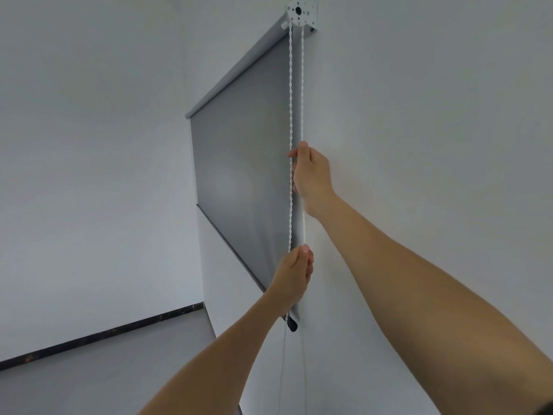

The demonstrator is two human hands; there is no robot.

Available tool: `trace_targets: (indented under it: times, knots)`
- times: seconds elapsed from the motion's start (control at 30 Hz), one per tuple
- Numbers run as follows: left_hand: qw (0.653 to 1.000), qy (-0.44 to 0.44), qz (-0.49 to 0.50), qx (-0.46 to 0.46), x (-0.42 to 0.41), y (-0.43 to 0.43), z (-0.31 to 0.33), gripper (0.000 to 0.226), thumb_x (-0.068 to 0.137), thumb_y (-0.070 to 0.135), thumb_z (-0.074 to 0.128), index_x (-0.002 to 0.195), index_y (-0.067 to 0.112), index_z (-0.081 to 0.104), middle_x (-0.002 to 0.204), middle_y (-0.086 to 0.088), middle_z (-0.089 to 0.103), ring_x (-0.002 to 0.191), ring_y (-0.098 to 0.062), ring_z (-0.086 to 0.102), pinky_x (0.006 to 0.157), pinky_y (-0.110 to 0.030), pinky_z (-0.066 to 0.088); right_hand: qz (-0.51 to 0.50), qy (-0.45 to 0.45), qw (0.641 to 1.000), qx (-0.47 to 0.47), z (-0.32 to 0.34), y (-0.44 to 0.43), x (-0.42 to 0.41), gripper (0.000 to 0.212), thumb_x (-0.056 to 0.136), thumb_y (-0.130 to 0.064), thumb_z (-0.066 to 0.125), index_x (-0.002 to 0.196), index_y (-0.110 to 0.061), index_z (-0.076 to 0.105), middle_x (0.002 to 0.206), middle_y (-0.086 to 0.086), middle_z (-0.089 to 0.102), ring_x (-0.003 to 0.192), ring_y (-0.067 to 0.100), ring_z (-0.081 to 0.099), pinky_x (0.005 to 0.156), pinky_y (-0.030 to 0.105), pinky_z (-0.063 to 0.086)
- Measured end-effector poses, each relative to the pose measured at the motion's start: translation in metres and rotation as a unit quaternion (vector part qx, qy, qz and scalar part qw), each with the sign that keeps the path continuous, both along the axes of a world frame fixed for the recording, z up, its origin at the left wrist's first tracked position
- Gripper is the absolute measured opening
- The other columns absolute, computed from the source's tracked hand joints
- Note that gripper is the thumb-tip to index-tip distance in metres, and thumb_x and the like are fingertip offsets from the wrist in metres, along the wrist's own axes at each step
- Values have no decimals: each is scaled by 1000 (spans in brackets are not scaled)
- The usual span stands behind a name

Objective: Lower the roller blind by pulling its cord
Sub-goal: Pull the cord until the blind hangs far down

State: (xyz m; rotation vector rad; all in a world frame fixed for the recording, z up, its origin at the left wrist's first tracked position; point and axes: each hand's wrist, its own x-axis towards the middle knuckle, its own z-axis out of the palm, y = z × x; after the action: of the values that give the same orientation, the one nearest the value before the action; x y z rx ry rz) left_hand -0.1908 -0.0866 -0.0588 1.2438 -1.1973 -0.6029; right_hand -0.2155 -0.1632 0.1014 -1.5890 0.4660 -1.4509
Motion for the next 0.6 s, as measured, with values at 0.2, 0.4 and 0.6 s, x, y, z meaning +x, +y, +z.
trace_targets:
  times: [0.2,0.4,0.6]
  knots:
    - [996,68,-34,45,20,-1,4,58,108,49,23,97,6,61,73,-2,55,64,-13,51,64,-25,44,-63,56,994,-69,-40,5,-5,41,110,-33,29,77,-22,51,71,-3,54,64,15,49,66,29,42]
    - [995,93,15,-21,36,-12,55,66,107,51,21,120,4,66,116,-21,72,107,-34,69,93,-36,57,-91,64,990,-88,-64,11,-12,39,110,-31,30,78,-24,50,73,-6,56,64,6,53,61,15,40]
    - [986,121,4,-114,34,-21,145,43,109,41,31,110,9,61,90,-6,71,73,-12,72,64,-23,59,-62,87,991,-83,-110,20,-17,39,111,-32,28,81,-20,50,69,-7,51,55,1,45,57,16,40]
